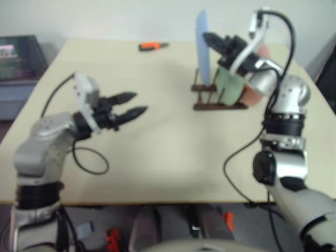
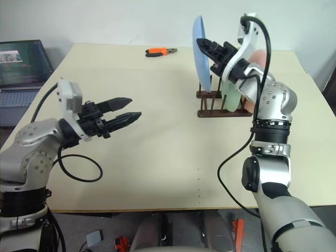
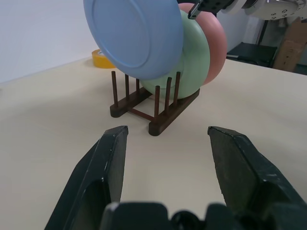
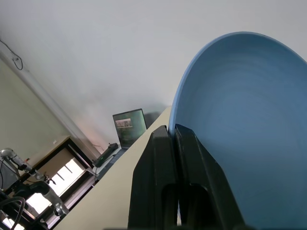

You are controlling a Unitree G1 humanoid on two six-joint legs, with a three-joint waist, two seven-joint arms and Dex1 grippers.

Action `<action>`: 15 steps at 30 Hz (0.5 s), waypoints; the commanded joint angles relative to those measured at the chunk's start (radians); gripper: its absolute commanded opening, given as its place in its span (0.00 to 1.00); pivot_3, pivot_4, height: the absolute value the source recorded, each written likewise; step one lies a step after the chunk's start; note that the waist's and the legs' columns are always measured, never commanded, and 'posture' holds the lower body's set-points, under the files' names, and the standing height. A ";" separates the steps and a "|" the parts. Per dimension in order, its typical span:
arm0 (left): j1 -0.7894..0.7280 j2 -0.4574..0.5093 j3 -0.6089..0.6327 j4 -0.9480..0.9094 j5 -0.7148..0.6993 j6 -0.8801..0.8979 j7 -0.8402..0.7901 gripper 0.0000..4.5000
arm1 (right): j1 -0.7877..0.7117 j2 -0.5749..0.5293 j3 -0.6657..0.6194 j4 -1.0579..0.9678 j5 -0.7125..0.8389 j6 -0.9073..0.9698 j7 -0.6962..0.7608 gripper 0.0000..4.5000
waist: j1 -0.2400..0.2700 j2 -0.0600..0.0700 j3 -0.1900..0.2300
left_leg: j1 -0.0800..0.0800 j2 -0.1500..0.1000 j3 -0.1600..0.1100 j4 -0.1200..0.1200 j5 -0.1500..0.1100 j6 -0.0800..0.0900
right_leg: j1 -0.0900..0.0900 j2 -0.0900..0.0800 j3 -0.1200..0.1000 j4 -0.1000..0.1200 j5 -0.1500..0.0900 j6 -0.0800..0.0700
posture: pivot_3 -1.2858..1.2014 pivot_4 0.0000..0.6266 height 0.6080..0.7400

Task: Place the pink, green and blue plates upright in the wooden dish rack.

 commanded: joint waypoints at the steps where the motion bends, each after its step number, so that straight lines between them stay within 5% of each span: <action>1: -0.003 0.007 0.004 -0.045 0.000 -0.008 0.007 0.65 | -0.027 -0.015 -0.020 -0.018 0.024 -0.006 0.000 0.00 | 0.000 0.000 0.000 | 0.000 0.000 0.000 0.000 0.000 0.000 | 0.000 0.000 0.000 0.000 0.000 0.000 | 0.52 0.24 1.00; 15: -0.009 0.008 -0.014 -0.038 0.014 -0.010 0.015 0.65 | -0.033 -0.052 -0.045 0.041 0.039 0.008 -0.013 0.00 | 0.000 0.000 0.000 | -0.001 0.000 0.000 0.000 0.000 0.000 | 0.000 0.000 0.000 -0.001 0.000 0.000 | 0.52 0.24 1.00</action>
